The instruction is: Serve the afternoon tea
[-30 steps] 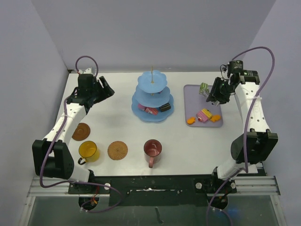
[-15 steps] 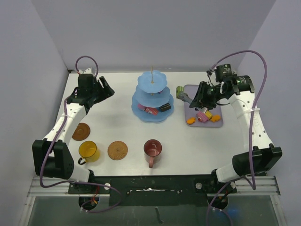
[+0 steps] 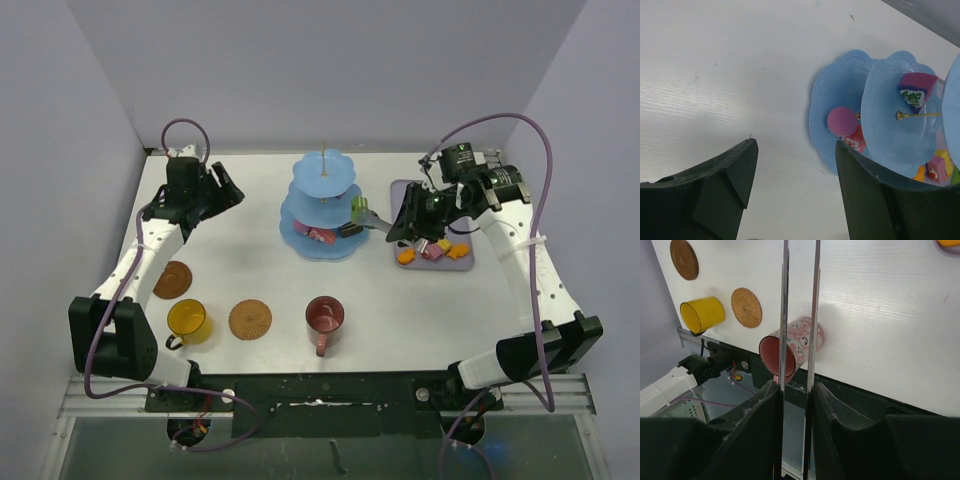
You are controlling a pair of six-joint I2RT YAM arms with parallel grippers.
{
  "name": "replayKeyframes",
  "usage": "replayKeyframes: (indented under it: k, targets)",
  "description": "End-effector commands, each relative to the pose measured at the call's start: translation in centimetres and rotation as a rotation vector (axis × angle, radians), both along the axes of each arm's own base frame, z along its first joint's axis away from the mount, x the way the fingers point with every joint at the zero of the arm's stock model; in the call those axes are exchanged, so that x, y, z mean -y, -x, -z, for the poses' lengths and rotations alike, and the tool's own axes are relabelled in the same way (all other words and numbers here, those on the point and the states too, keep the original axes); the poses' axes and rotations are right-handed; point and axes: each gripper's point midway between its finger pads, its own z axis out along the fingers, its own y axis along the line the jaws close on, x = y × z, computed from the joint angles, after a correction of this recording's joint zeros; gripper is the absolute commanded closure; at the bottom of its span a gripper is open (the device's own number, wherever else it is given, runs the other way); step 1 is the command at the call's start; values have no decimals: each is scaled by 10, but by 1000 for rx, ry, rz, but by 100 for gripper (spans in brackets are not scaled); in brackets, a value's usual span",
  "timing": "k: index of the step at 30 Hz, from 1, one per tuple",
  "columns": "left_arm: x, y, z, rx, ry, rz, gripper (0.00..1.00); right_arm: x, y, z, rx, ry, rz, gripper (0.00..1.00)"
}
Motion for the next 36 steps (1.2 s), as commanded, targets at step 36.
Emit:
replayKeyframes:
  k: [36]
  targets:
    - [1,-10,-27,93,3,6,38,-103,-79,5,87,-186,-87,75]
